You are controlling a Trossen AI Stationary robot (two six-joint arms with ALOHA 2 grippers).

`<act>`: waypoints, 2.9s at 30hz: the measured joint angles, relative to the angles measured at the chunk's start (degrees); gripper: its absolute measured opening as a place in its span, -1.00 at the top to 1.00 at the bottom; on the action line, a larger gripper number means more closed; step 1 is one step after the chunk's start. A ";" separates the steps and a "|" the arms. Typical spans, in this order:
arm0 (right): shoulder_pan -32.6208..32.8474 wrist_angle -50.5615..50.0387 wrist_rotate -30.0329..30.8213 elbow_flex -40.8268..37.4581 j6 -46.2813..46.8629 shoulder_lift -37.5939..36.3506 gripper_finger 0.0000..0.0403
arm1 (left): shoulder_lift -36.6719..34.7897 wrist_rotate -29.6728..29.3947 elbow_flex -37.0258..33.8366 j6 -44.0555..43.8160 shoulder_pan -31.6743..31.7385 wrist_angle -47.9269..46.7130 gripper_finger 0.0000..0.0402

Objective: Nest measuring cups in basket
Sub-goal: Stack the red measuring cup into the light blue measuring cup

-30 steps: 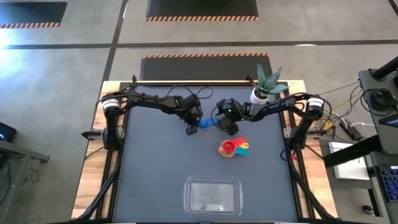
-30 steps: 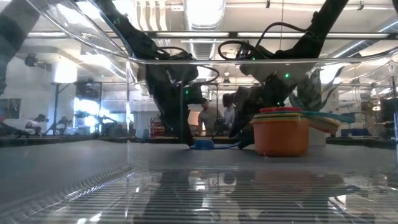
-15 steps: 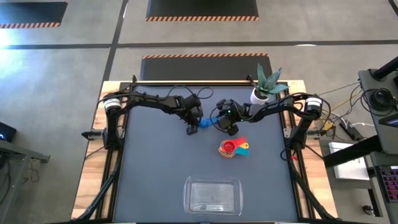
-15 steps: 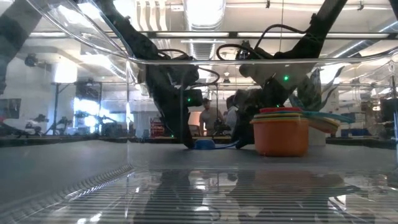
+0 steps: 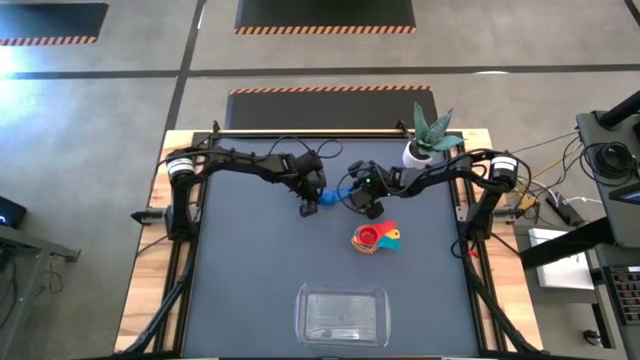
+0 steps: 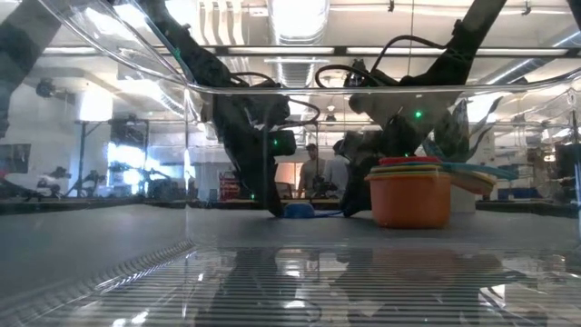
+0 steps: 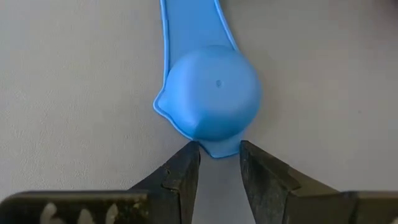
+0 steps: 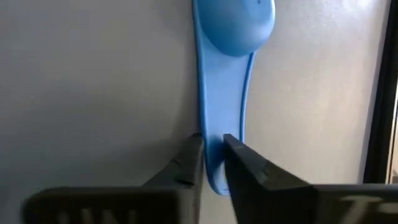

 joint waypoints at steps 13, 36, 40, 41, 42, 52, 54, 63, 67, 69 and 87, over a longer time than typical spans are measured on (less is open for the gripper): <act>0.92 -0.82 8.29 0.75 8.16 -4.37 0.96 | -3.41 0.06 -0.17 0.00 -0.15 -3.10 0.50; 1.00 -22.59 -15.34 0.77 39.89 -33.59 0.96 | -10.25 -0.44 -0.09 -0.90 -0.55 -4.21 0.50; 1.03 -24.34 -20.45 0.76 44.02 -37.32 0.96 | -10.25 -0.42 -0.04 -1.11 -0.89 -4.04 0.50; 1.03 -24.43 -21.60 0.74 44.97 -38.01 0.96 | -10.25 -0.42 -0.02 -1.19 -1.04 -3.88 0.50; 1.03 -24.62 -22.73 0.68 46.10 -38.56 0.96 | -10.25 -0.42 -0.02 -1.36 -1.11 -3.80 0.50; 1.55 -29.99 -30.51 -0.80 52.17 -41.05 0.96 | -10.28 -0.42 0.00 -1.55 -2.16 -2.37 0.50; 2.03 -30.00 -31.89 -1.46 52.85 -41.17 0.96 | -10.52 -0.42 0.00 -1.28 -2.27 -2.04 0.50; 4.51 -29.93 -34.27 -3.65 54.78 -42.37 0.96 | -16.02 0.04 0.00 0.54 -2.27 -0.69 0.56; 4.68 -29.95 -34.65 -3.76 55.15 -43.37 0.96 | -20.39 0.04 -0.32 0.79 -2.27 -0.38 0.61; 4.68 -29.95 -34.63 -3.76 55.19 -44.02 0.96 | -22.68 0.06 -1.03 0.85 -2.27 -0.01 0.62; 4.66 -29.88 -37.33 -7.80 57.81 -47.19 0.96 | -54.37 0.07 -25.11 -2.85 -2.21 18.14 0.62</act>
